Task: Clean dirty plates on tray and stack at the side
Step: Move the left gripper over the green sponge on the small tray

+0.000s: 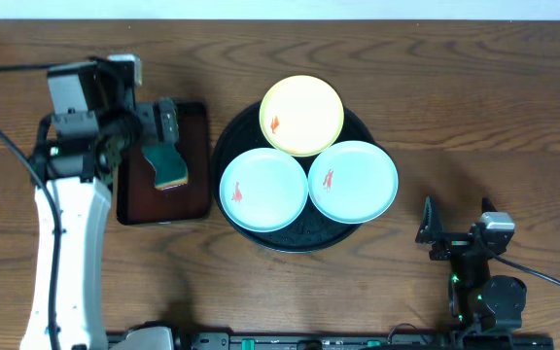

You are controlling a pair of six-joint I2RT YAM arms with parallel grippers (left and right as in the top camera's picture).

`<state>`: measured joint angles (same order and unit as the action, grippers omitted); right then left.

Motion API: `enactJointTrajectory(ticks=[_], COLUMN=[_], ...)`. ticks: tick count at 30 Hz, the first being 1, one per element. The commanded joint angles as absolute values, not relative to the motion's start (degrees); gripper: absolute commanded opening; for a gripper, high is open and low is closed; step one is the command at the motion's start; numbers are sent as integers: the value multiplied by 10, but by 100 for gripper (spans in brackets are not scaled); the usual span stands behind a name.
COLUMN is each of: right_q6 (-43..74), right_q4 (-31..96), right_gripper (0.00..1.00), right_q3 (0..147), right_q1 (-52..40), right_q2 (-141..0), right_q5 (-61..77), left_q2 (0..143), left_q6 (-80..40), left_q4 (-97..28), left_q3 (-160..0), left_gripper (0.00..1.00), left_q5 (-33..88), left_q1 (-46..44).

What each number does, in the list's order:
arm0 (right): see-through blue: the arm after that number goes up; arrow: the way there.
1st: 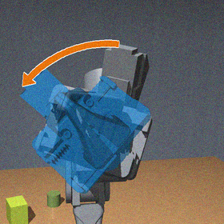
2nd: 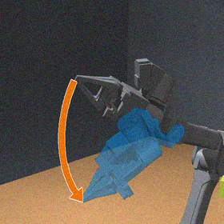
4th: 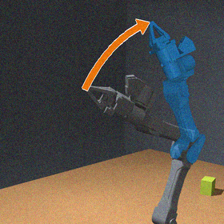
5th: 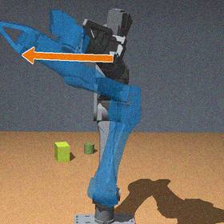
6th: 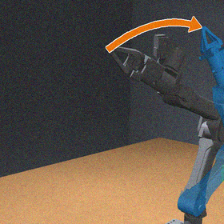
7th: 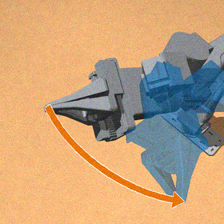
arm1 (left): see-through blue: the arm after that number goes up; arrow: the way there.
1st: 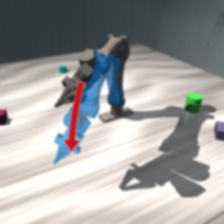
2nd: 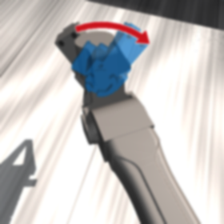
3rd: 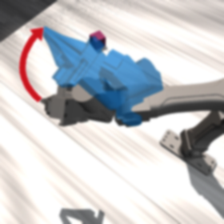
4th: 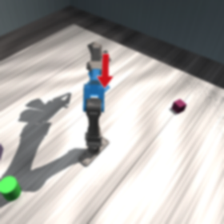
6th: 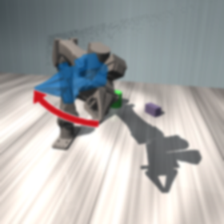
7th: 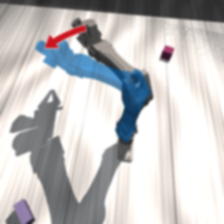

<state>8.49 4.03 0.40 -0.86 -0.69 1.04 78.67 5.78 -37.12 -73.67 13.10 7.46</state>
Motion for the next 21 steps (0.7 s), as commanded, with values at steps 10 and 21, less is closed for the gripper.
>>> enactJointTrajectory(ticks=[10, 21], right_q6=[81, 81], right_q4=[43, 43], right_gripper=[99, 99], right_q3=[3, 3], right_q1=[-3, -3], right_q2=[-4, -4], right_q5=[7, 7], left_q2=[910, 1044], left_q6=[-118, -188], left_q4=[-392, -398], left_q3=[-740, -739], left_gripper=[97, 97], left_q5=[90, 56], left_q1=[88, 88])
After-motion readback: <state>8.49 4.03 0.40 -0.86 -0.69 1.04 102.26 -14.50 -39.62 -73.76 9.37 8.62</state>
